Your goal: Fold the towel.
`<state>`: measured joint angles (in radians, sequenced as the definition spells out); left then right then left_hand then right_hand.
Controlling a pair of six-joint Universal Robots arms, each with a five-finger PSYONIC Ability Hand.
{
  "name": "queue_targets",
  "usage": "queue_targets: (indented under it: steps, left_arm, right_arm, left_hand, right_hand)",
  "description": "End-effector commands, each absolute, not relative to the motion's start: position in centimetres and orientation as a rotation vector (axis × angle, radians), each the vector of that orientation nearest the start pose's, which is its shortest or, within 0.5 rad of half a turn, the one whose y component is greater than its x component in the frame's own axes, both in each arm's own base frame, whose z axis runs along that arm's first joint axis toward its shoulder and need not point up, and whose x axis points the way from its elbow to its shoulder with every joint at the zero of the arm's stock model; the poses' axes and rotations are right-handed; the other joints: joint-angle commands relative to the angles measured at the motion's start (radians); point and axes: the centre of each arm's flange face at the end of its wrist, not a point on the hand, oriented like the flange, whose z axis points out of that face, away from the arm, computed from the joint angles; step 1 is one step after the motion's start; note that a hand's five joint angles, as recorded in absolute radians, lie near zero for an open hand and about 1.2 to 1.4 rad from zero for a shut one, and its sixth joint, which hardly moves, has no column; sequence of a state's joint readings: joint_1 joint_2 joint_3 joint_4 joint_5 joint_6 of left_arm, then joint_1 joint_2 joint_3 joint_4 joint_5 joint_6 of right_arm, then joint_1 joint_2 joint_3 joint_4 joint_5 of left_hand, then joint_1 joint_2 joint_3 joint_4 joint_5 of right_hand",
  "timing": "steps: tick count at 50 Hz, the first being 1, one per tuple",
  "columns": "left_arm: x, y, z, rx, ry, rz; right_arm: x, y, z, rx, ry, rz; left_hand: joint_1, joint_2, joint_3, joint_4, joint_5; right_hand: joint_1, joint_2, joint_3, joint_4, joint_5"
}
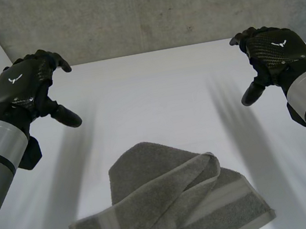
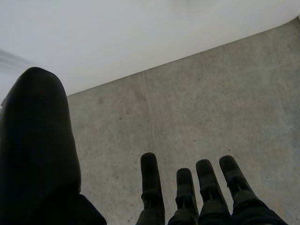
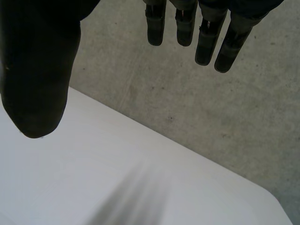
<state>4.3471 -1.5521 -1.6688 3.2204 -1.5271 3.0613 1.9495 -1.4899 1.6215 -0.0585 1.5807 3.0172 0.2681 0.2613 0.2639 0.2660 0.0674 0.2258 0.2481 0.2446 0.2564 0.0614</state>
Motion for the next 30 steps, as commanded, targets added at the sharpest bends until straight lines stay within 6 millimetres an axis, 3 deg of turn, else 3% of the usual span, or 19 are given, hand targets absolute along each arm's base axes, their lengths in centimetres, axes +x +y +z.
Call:
queue_targets:
  steps: [1, 18, 21, 25, 27, 30]
  left_arm:
    - [-23.5, -23.3, 29.0, 0.389, 2.506, -2.42]
    - [-23.4, -22.6, 28.7, 0.466, 2.509, -2.373]
    - [-23.3, -22.1, 27.7, 0.548, 2.543, -2.29]
    - [-22.6, -20.9, 24.6, 0.659, 2.639, -2.073]
    - [-22.3, -20.6, 23.5, 0.674, 2.67, -2.004]
    - [-21.4, -20.0, 21.5, 0.68, 2.713, -1.884]
  right_arm:
    - [23.9, -24.1, 28.1, -0.539, 2.093, -2.039]
    - [23.7, -24.0, 27.4, -0.636, 2.163, -1.997]
    - [23.3, -23.6, 26.9, -0.722, 2.236, -1.954]
    - [22.8, -23.2, 25.6, -0.796, 2.314, -1.856]
    - [22.3, -23.0, 23.1, -0.848, 2.382, -1.697]
    - [22.0, -22.6, 21.6, -0.863, 2.39, -1.592]
  left_hand:
    - [-0.063, -0.057, -0.059, -0.061, -0.037]
    - [0.045, 0.052, 0.049, 0.047, 0.071]
    - [0.054, 0.061, 0.058, 0.056, 0.08]
    - [0.051, 0.058, 0.055, 0.053, 0.077]
    - [0.051, 0.058, 0.055, 0.053, 0.077]
    - [0.051, 0.058, 0.055, 0.053, 0.077]
  right_hand:
    - [-0.051, -0.074, -0.07, -0.082, -0.061]
    - [-0.051, -0.074, -0.07, -0.082, -0.061]
    - [-0.051, -0.074, -0.07, -0.082, -0.061]
    - [-0.051, -0.074, -0.07, -0.082, -0.061]
    - [-0.051, -0.074, -0.07, -0.082, -0.061]
    - [-0.051, -0.074, -0.07, -0.082, -0.061]
